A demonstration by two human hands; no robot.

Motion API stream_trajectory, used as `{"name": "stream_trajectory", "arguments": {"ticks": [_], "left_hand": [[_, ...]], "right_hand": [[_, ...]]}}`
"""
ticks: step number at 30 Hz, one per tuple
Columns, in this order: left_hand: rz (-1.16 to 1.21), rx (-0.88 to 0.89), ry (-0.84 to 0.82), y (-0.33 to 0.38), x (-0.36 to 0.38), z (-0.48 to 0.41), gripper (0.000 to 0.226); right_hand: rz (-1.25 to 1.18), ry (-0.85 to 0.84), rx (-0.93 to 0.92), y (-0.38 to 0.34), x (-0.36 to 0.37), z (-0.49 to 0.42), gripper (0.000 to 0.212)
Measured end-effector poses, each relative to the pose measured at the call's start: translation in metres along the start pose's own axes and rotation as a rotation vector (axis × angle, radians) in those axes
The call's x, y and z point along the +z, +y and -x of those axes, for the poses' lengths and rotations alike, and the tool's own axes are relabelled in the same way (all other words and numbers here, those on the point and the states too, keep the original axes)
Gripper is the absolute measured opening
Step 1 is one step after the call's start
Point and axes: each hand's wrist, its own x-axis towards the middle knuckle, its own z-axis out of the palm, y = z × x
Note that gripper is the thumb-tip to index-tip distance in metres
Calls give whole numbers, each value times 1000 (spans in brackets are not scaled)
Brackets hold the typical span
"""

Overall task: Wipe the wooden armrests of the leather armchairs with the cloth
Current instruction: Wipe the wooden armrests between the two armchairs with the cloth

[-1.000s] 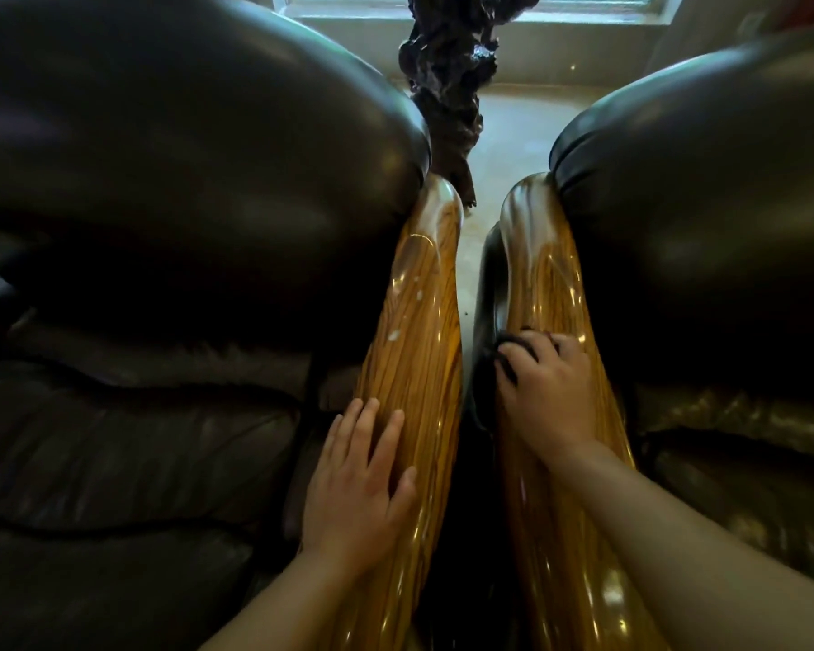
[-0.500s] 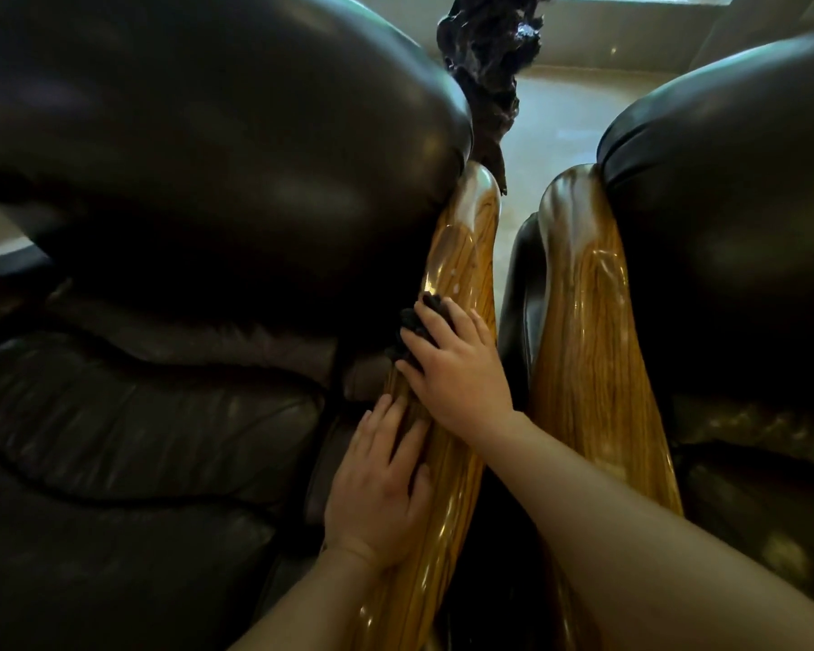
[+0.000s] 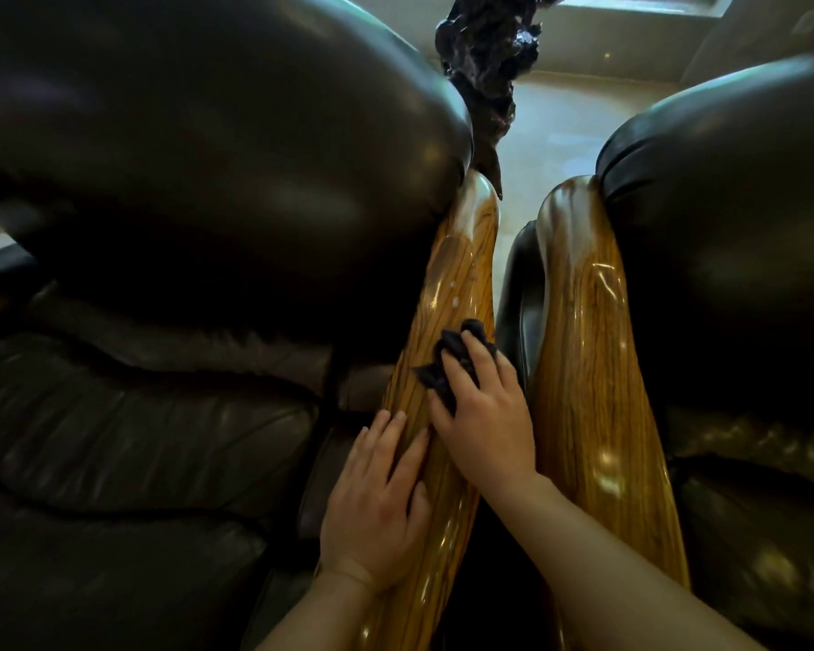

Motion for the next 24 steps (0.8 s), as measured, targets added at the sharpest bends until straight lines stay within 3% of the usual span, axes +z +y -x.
{"name": "stream_trajectory", "arguments": {"ticks": [4, 10, 15, 24], "left_hand": [[-15, -8, -5, 1, 0, 1, 55], [-17, -8, -3, 2, -2, 1, 56], [-3, -9, -4, 1, -1, 1, 59], [10, -16, -26, 2, -3, 0, 57]], "right_hand": [[-190, -21, 375, -11, -1, -38, 67], [-191, -24, 248, -2, 1, -13, 67], [-398, -11, 473, 3, 0, -70, 63], [-154, -129, 105, 18, -9, -69, 51]]}}
